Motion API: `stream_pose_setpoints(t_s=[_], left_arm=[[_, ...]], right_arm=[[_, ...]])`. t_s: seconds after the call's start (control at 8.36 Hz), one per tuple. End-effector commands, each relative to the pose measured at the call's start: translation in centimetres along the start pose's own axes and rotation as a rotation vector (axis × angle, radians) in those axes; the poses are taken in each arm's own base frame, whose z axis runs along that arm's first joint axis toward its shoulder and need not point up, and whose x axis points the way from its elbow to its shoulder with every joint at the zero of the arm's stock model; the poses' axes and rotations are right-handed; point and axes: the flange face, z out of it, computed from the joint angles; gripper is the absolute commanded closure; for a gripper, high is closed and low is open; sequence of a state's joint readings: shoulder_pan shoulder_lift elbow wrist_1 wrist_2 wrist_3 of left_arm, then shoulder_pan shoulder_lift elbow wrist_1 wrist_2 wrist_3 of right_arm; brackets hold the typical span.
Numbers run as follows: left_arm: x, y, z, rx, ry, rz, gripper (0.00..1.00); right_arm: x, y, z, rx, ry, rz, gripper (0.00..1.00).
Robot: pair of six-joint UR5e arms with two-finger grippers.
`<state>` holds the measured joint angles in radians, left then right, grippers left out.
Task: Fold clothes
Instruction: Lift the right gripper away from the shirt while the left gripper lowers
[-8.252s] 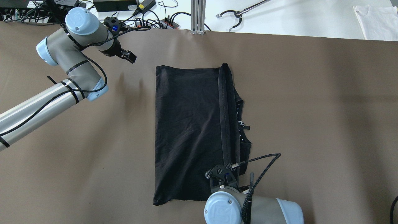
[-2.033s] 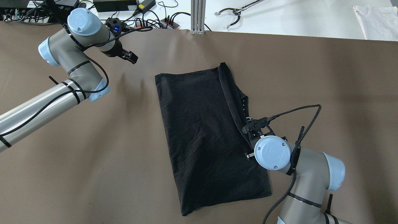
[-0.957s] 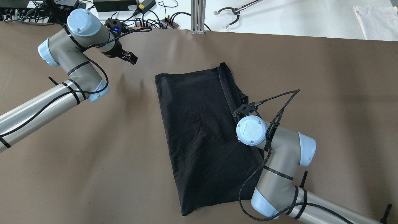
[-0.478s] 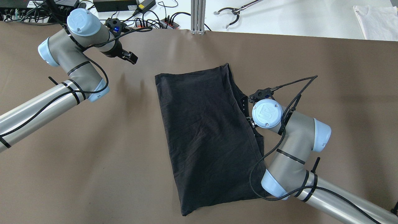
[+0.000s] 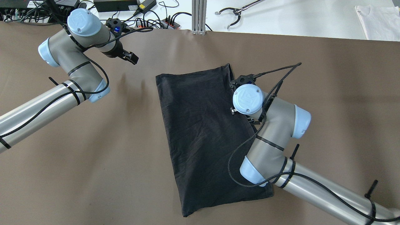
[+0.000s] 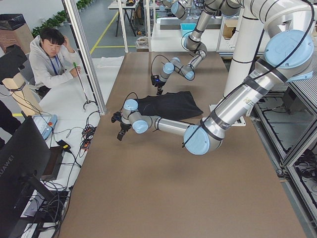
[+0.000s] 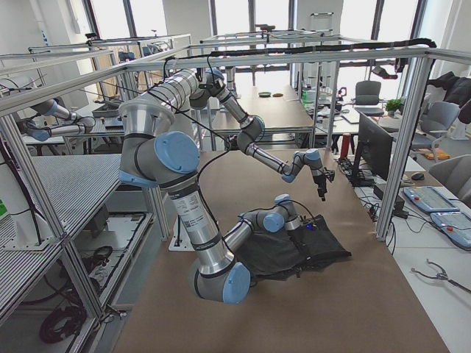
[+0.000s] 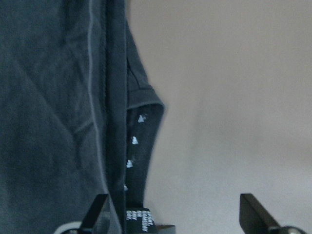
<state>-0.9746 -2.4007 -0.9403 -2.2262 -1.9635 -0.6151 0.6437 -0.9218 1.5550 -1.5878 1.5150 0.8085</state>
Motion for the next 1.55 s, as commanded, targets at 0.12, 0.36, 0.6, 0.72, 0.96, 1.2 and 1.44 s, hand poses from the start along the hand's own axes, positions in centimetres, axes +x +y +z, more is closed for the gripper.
stream_pose_setpoints(t_s=[0.12, 0.36, 0.6, 0.72, 0.96, 1.2, 1.44], left_arm=[[0.0, 0.0, 0.0, -0.001, 0.000, 0.000, 0.00], [-0.1, 0.0, 0.0, 0.000, -0.001, -0.001, 0.00], [-0.1, 0.0, 0.0, 0.002, 0.000, 0.000, 0.00], [0.0, -0.1, -0.2, 0.004, 0.002, 0.000, 0.00], [1.4, 0.5, -1.1, 0.020, 0.029, -0.082, 0.00], [4.3, 4.2, -2.5, 0.025, 0.096, -0.202, 0.00], [7.6, 9.5, -4.2, -0.060, 0.211, -0.398, 0.00]], right_arm=[[-3.6, -3.2, 3.7, 0.002, -0.007, 0.025, 0.06], [-1.7, -4.0, 5.2, -0.008, 0.025, 0.007, 0.06], [5.4, -6.1, 8.7, -0.026, 0.101, -0.022, 0.06], [10.0, -6.7, 9.8, -0.011, 0.116, -0.060, 0.06], [12.2, -8.1, 8.2, -0.012, 0.039, -0.033, 0.06], [12.2, -6.6, 5.1, 0.029, -0.094, -0.023, 0.06], [14.2, -3.8, 2.6, 0.058, -0.209, 0.053, 0.06]])
